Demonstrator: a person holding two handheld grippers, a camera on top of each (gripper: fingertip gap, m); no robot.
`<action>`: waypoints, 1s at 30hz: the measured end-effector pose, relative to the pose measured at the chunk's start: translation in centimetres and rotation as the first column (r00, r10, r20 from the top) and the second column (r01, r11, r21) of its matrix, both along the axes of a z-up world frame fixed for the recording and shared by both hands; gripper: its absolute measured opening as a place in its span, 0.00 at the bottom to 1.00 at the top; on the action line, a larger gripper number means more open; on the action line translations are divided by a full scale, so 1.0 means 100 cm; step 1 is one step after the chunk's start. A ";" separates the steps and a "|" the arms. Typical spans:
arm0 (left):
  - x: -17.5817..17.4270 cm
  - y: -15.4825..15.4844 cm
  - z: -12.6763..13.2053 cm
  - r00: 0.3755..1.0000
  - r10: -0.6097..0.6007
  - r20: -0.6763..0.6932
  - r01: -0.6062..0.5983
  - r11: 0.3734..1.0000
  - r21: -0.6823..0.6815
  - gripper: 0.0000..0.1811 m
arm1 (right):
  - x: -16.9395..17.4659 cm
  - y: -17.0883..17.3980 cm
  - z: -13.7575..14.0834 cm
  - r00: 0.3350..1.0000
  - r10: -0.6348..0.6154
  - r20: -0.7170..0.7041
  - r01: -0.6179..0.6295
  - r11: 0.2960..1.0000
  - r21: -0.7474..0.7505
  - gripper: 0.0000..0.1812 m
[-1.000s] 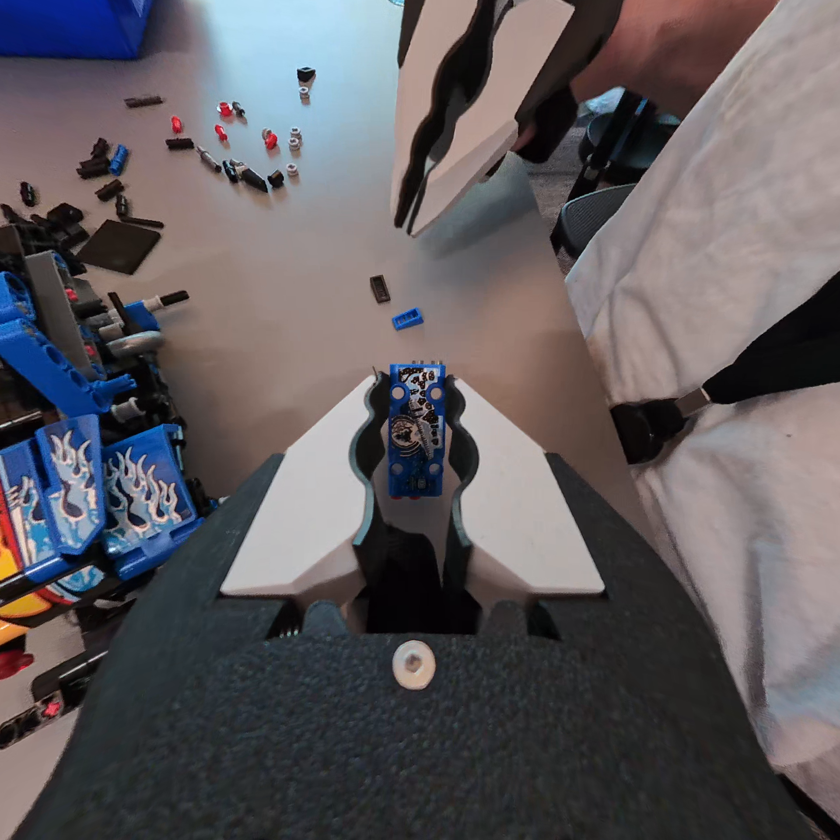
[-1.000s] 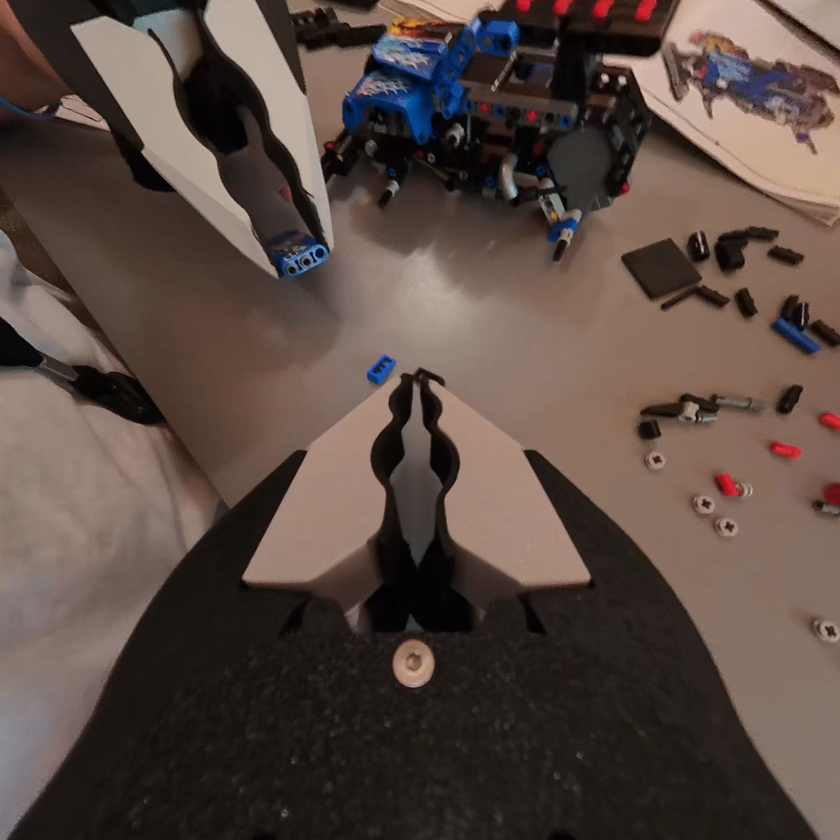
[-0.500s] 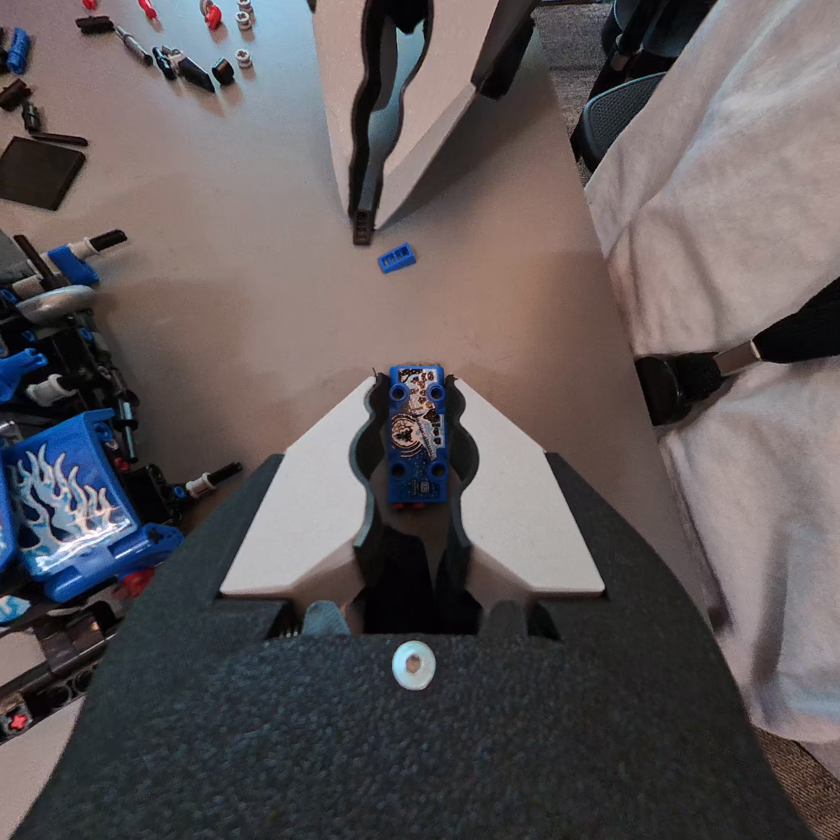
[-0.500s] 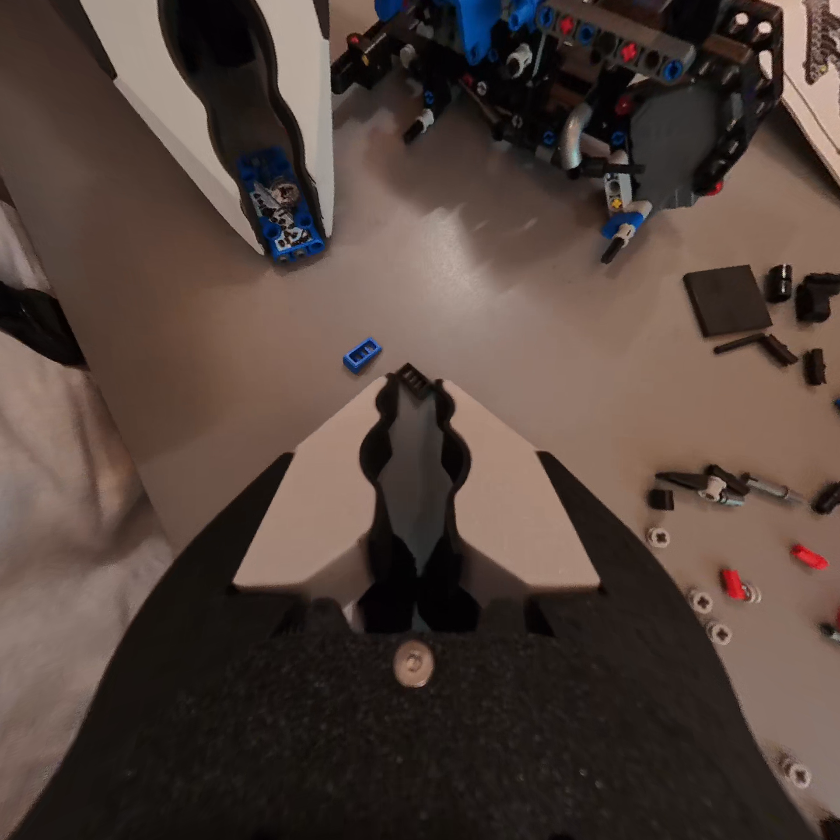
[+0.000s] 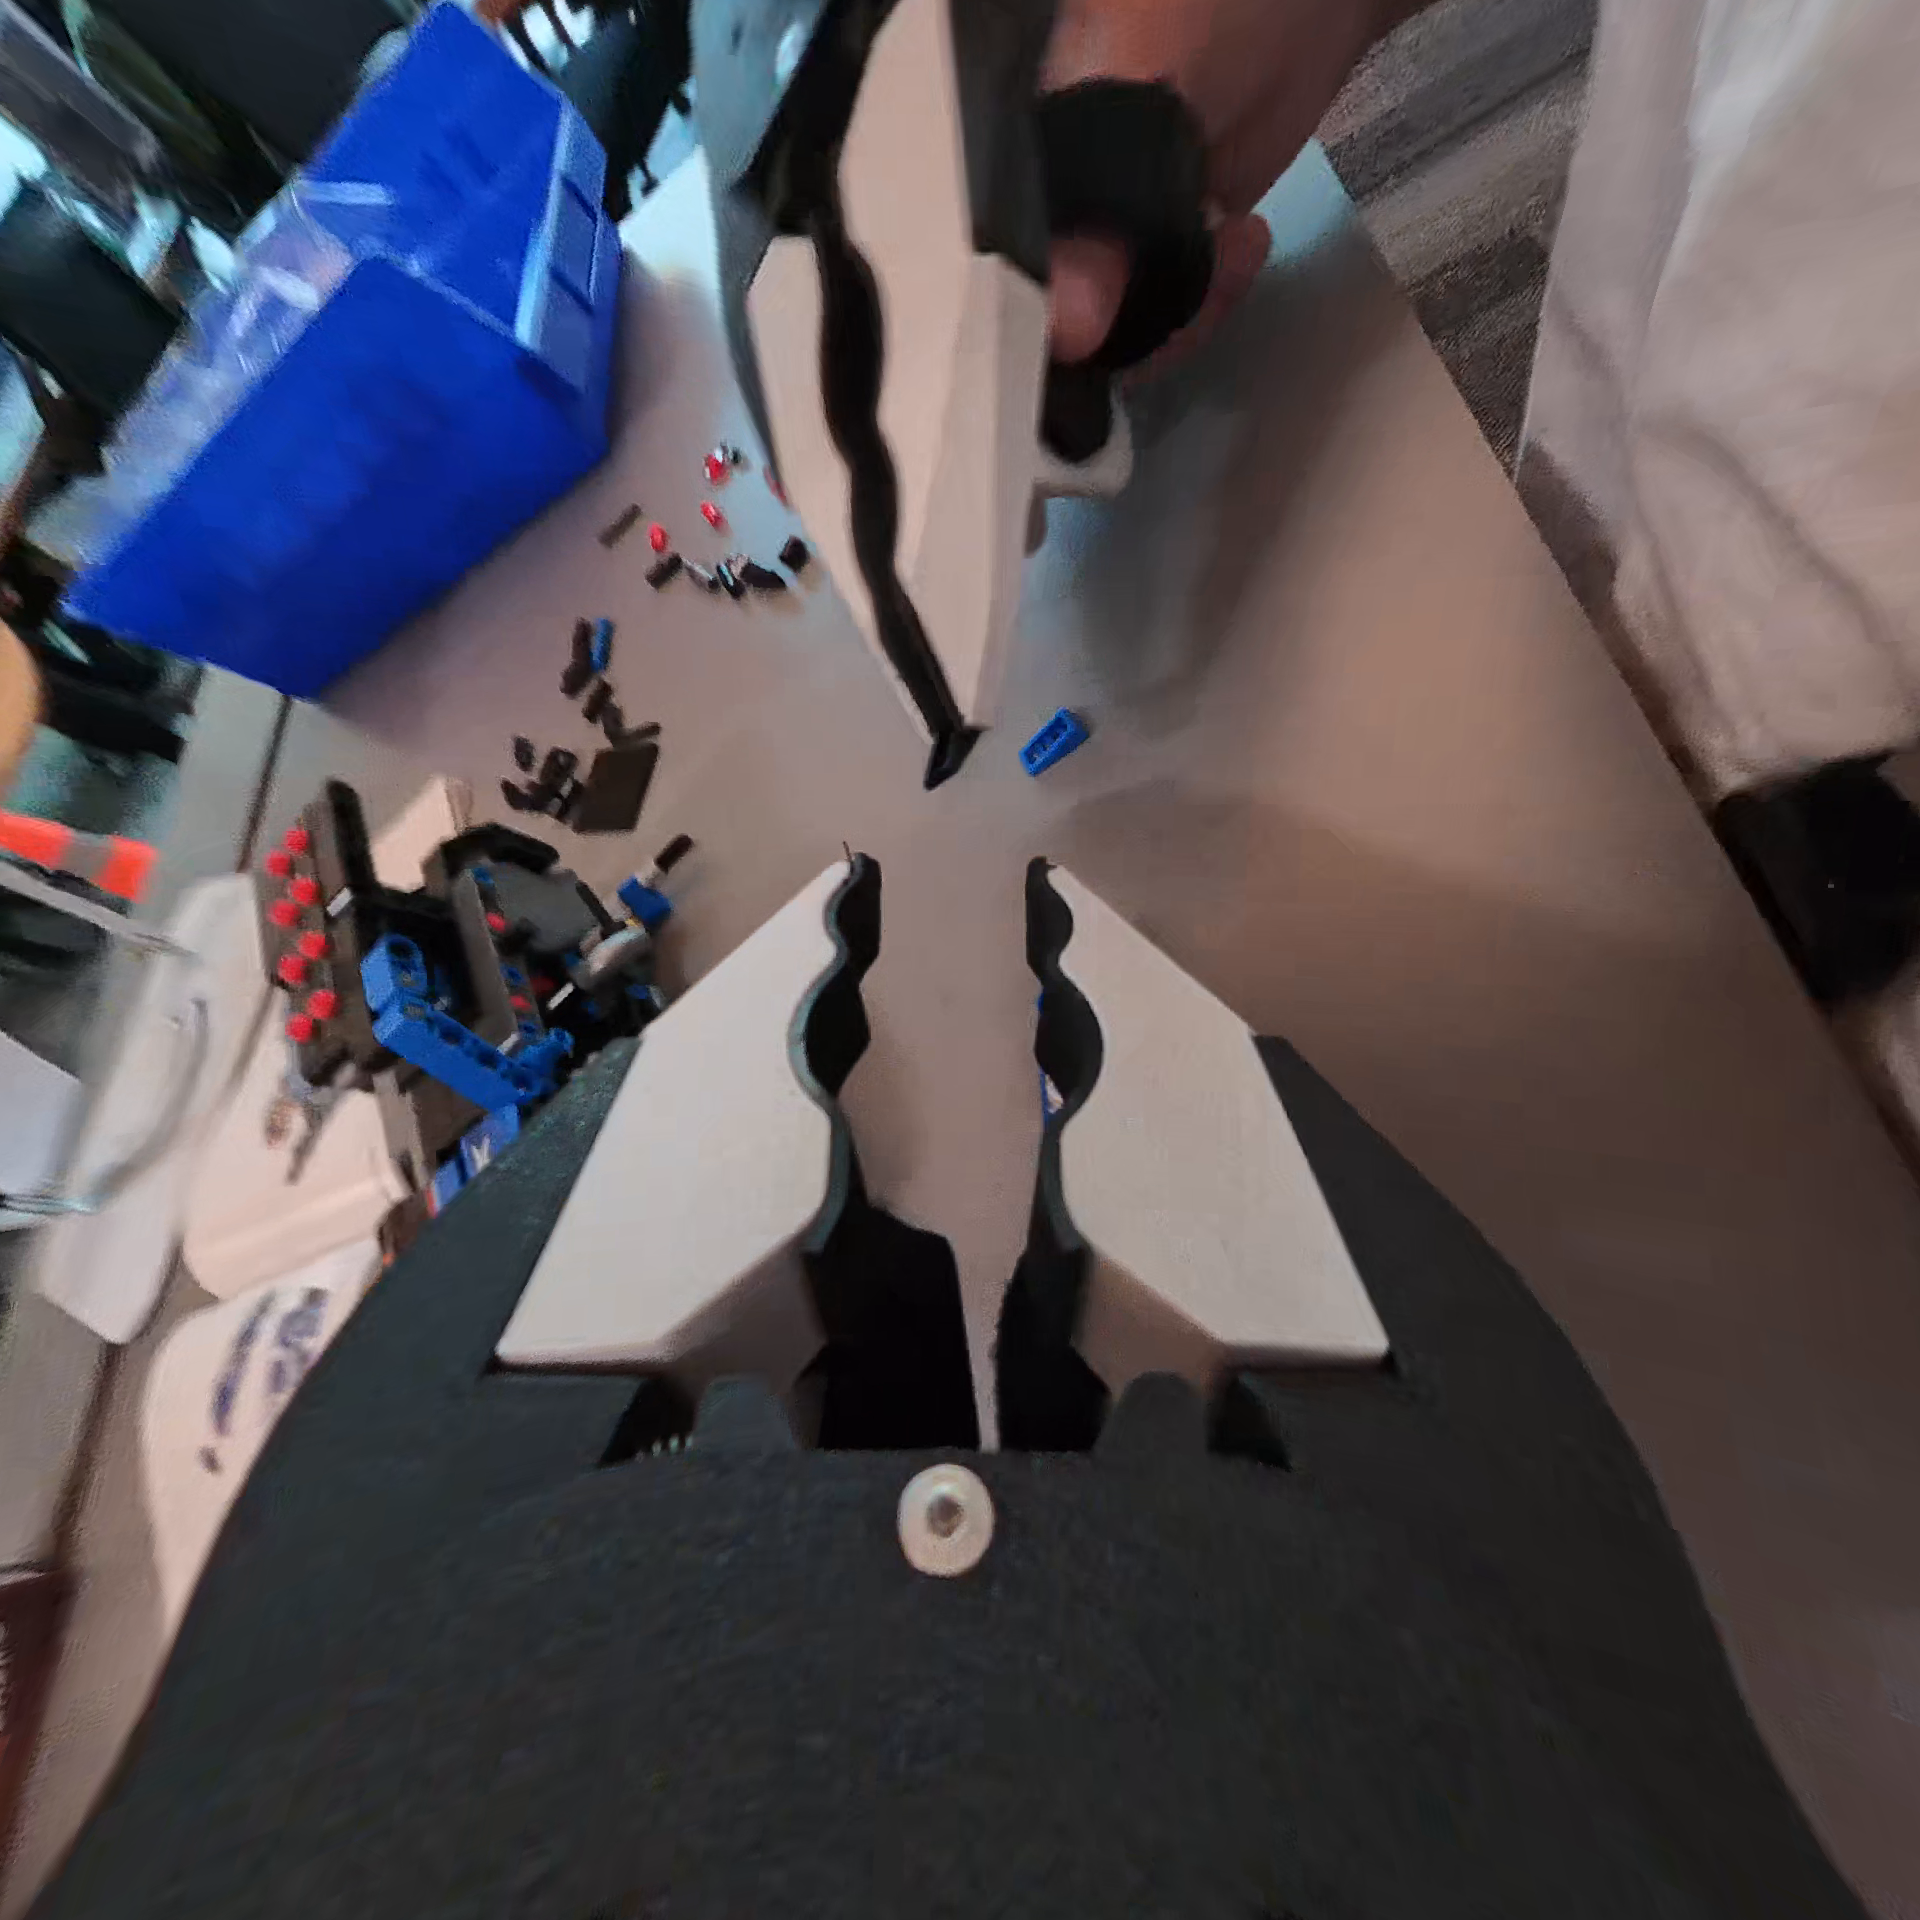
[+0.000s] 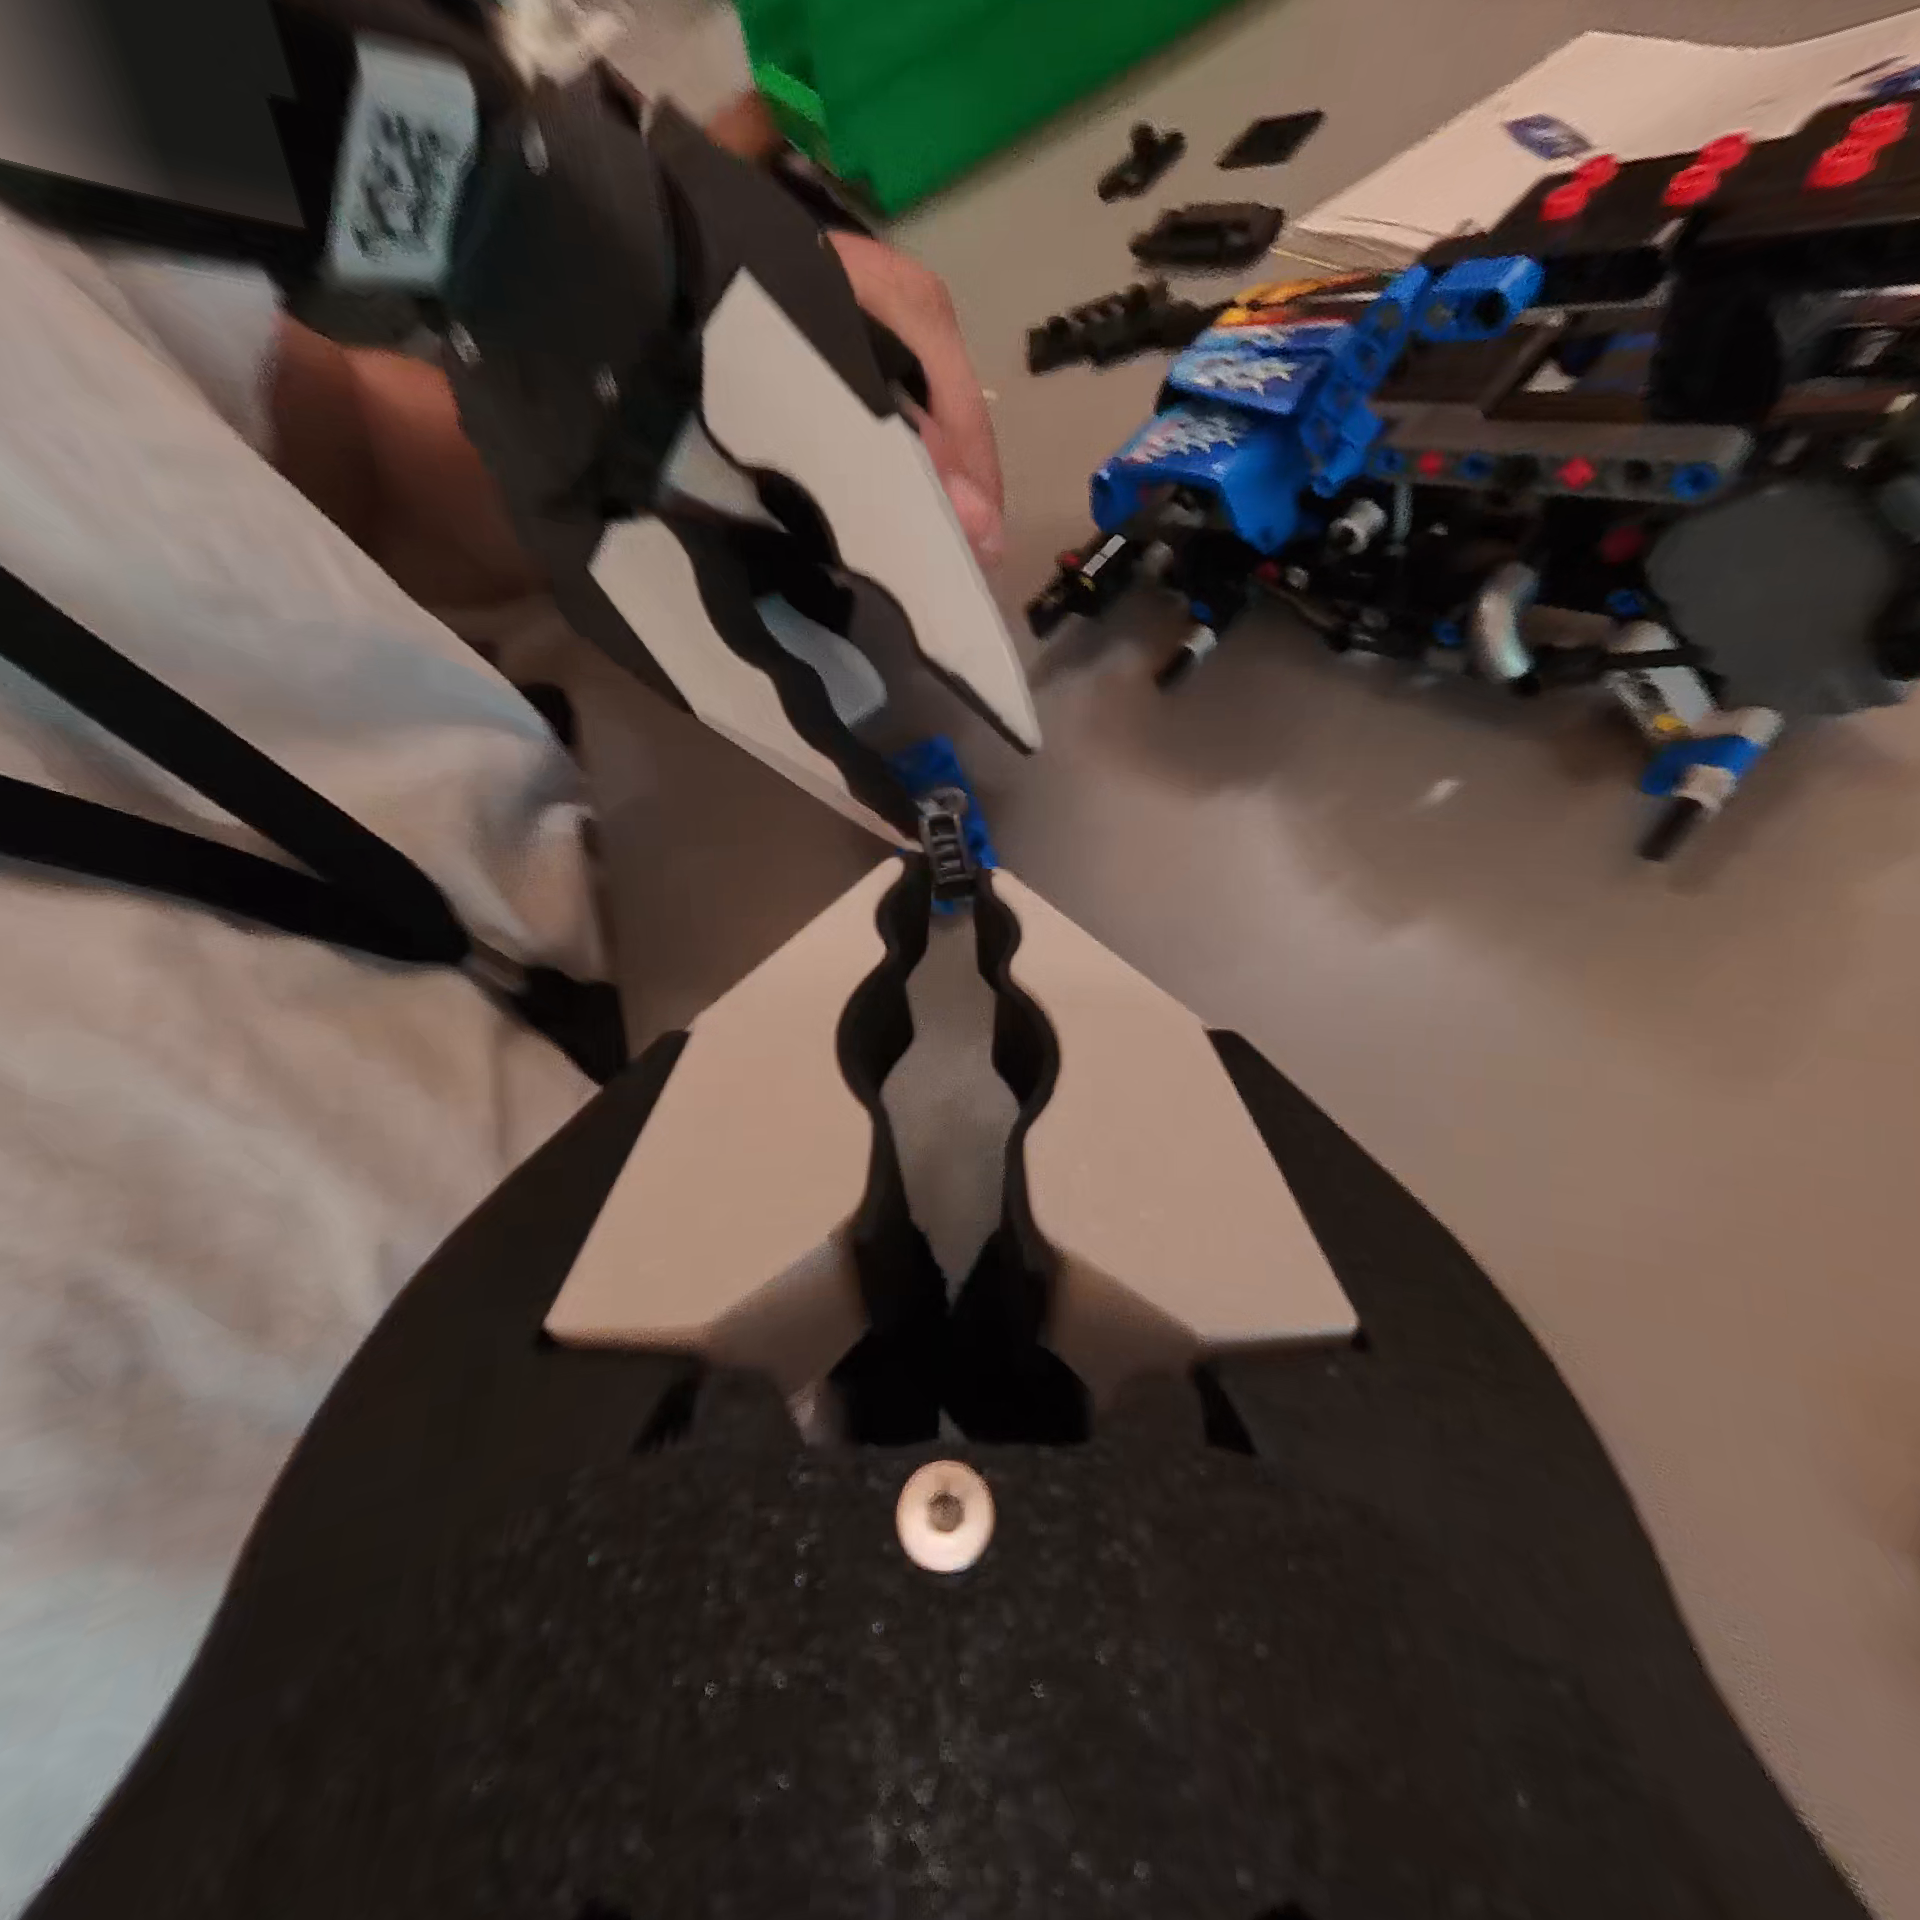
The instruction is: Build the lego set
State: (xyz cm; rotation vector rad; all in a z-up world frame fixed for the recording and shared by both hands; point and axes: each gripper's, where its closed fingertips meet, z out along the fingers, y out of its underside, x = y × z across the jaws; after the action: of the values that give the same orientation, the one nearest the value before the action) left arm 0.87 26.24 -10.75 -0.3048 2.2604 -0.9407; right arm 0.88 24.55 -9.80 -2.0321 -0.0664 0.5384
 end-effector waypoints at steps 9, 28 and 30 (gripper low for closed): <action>-0.002 -0.004 0.019 0.975 -0.029 0.221 0.017 0.998 0.059 0.02 | -0.011 0.013 0.009 0.986 0.099 -0.133 -0.096 0.995 0.031 0.04; 0.037 0.088 0.102 0.960 0.169 -0.222 -0.278 0.538 -0.796 0.01 | 0.070 0.033 0.053 0.931 -0.352 0.094 0.317 0.910 0.268 0.09; 0.043 0.114 0.105 0.944 0.195 -0.267 -0.327 0.427 -0.843 0.01 | 0.083 0.040 0.060 0.917 -0.376 0.134 0.326 0.900 0.290 0.08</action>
State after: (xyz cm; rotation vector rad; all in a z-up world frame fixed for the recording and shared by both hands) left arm 5.18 37.62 -0.21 -1.1752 1.5134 -1.9016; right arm 9.18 28.56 -3.83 -1.7728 0.1126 0.0997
